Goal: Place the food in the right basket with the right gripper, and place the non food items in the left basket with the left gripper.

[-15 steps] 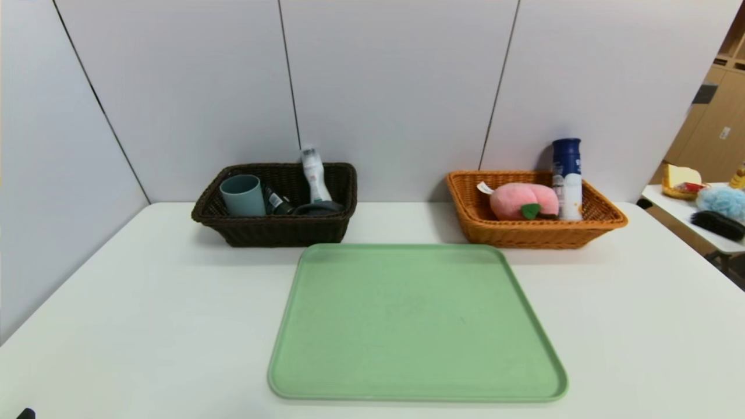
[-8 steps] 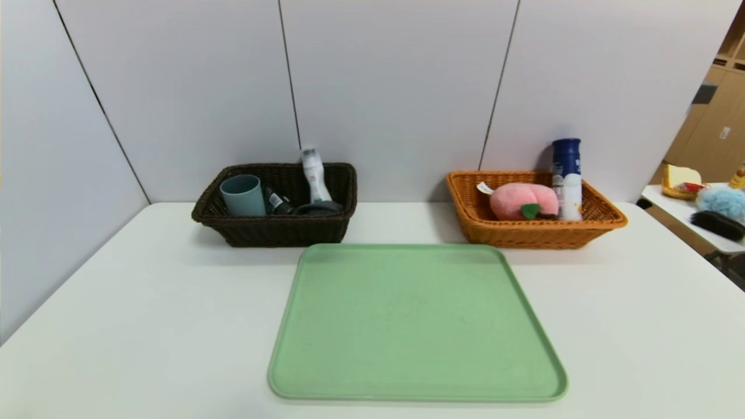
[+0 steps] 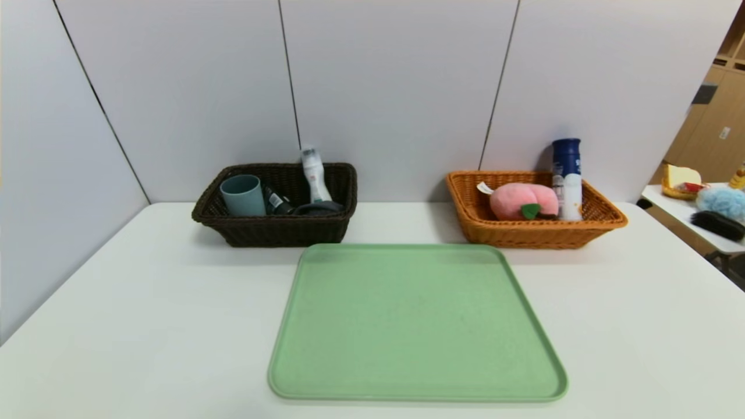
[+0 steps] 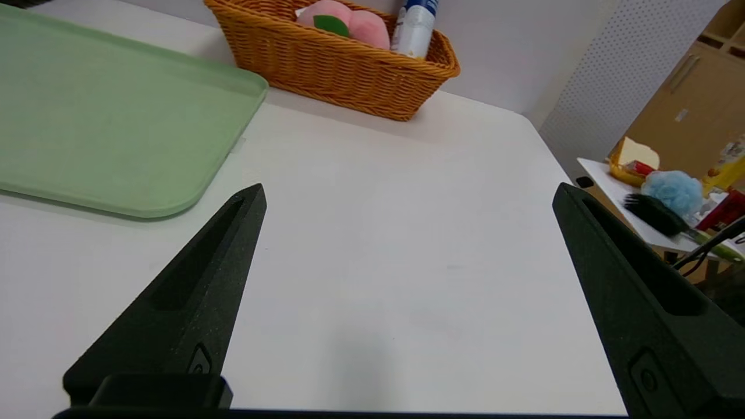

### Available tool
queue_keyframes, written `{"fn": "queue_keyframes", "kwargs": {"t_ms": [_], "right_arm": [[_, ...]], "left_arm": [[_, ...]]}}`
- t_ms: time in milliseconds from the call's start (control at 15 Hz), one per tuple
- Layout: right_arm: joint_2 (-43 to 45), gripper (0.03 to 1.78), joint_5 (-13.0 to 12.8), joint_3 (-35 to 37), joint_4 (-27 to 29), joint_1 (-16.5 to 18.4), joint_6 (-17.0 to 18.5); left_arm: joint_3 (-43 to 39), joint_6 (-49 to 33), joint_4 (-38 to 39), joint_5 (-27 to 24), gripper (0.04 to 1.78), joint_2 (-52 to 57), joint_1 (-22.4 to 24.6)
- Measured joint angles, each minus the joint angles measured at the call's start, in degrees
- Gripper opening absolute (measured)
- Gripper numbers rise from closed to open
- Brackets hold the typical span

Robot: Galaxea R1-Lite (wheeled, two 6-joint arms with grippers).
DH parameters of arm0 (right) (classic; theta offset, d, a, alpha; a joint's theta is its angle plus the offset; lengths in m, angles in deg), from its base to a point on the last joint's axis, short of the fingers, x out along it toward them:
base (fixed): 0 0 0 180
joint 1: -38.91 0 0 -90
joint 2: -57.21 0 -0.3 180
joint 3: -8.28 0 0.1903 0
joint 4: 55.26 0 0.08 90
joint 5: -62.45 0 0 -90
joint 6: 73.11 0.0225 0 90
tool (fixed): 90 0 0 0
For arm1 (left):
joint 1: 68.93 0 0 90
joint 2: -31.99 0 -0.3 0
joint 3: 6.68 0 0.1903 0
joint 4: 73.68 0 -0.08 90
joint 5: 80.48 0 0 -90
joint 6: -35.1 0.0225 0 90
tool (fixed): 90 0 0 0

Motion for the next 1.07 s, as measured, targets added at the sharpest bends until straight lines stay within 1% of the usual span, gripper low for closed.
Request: {"fn": "queue_keyframes", "kwargs": {"t_ms": [67, 200, 333, 467, 533, 667, 733, 867, 933, 1000, 1067], "right_arm": [[0.0, 1.70, 0.0, 1.8, -2.3, 0.0, -0.6], [0.0, 1.70, 0.8, 3.2, -2.6, 0.0, -0.5], [0.0, 1.70, 3.7, 3.5, -2.1, 0.0, -0.2], [0.0, 1.70, 4.0, 3.6, -1.9, 0.0, 0.2], [0.0, 1.70, 4.0, 3.6, -1.8, 0.0, 1.0], [0.0, 1.70, 4.0, 3.6, 0.2, 0.0, 3.9], [0.0, 1.70, 3.9, 3.6, 1.1, 0.0, 5.6], [0.0, 1.70, 2.5, 3.6, 1.0, 0.0, 8.8], [0.0, 1.70, 1.5, 3.6, 1.0, 0.0, 10.9], [0.0, 1.70, 0.6, 3.6, 1.0, 0.0, 14.0], [0.0, 1.70, 0.3, 3.6, 1.0, 0.0, 16.2]], "left_arm": [[-0.5, -0.1, 0.0, 0.1, 1.69, 0.0, 0.0], [-0.8, -0.4, -0.3, 0.1, 1.69, 0.1, 0.0], [-0.9, -0.7, -0.1, 0.4, 1.69, 0.1, 0.0], [-1.2, 0.0, 0.0, 2.6, 1.69, 0.1, 0.0], [-1.4, 0.9, -1.1, 4.1, 1.69, 0.1, 0.0], [-1.5, 1.1, -5.1, 7.0, 1.69, 0.1, 0.0], [-1.5, 0.6, -5.7, 7.5, 1.69, 0.1, 0.0], [-1.5, -1.9, -5.8, 7.8, 1.69, 0.1, 0.0], [-1.5, -4.2, -5.6, 8.2, 1.69, 0.1, 0.0], [-1.5, -6.8, -5.3, 8.7, 1.69, 0.0, 0.0], [-1.5, -7.7, -5.3, 8.9, 1.69, 0.0, 0.0]]}}
